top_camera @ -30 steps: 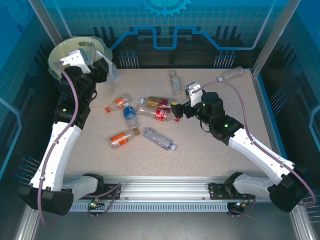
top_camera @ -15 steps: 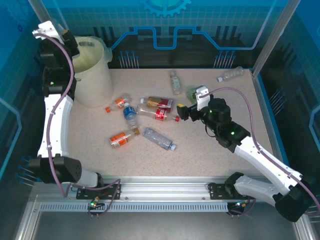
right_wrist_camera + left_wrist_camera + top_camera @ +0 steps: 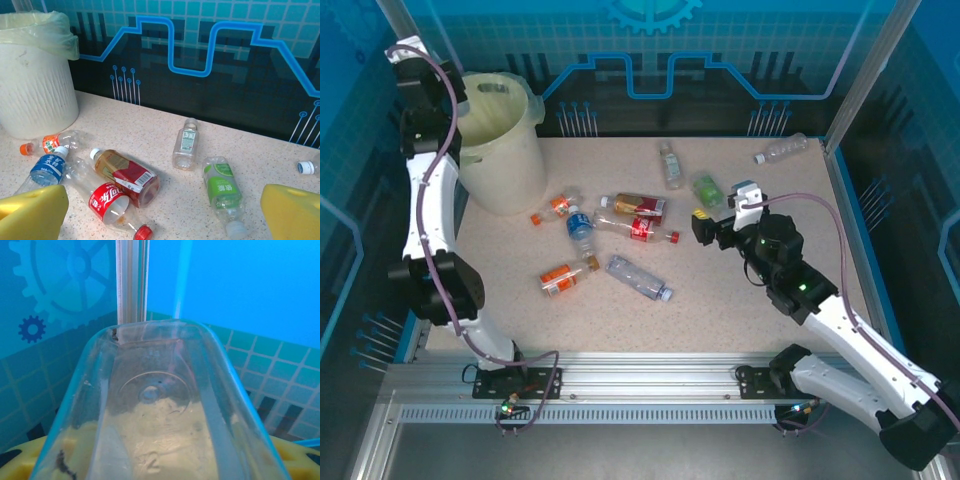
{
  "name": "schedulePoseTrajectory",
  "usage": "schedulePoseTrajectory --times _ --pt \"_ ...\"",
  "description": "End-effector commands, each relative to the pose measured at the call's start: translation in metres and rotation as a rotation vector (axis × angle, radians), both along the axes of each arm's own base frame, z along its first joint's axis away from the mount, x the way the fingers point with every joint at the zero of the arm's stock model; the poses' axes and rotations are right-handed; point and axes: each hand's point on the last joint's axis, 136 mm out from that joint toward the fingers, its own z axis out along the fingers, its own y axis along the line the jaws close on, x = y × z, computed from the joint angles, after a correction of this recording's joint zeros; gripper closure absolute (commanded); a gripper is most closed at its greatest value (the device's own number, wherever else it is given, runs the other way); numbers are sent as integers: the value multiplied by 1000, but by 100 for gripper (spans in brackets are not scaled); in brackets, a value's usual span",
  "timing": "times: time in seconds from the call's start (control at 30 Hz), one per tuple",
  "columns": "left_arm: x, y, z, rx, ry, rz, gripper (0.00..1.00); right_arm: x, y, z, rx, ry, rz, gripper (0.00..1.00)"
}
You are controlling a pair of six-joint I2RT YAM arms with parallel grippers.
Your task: Put the plastic bottles in the bin
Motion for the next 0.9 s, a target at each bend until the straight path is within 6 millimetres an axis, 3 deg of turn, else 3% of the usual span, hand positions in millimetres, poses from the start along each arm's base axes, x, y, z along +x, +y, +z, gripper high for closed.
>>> schedulePoseTrajectory --times 0.0,0.2,0.33,0.63,0.87 --pt "4 11 9 79 29 -7 46 -1 -10 2 23 -15 -36 0" --pt "19 41 -37 61 185 60 41 -4 -17 1 54 -33 -54 0" --pt "27 44 -54 35 249 60 40 -5 -20 2 55 -33 -60 0" --pt "29 53 -63 16 289 108 33 -5 -20 -1 58 -10 -61 0" --pt "21 51 -52 -42 253 134 23 -4 -22 -1 66 -3 -71 0"
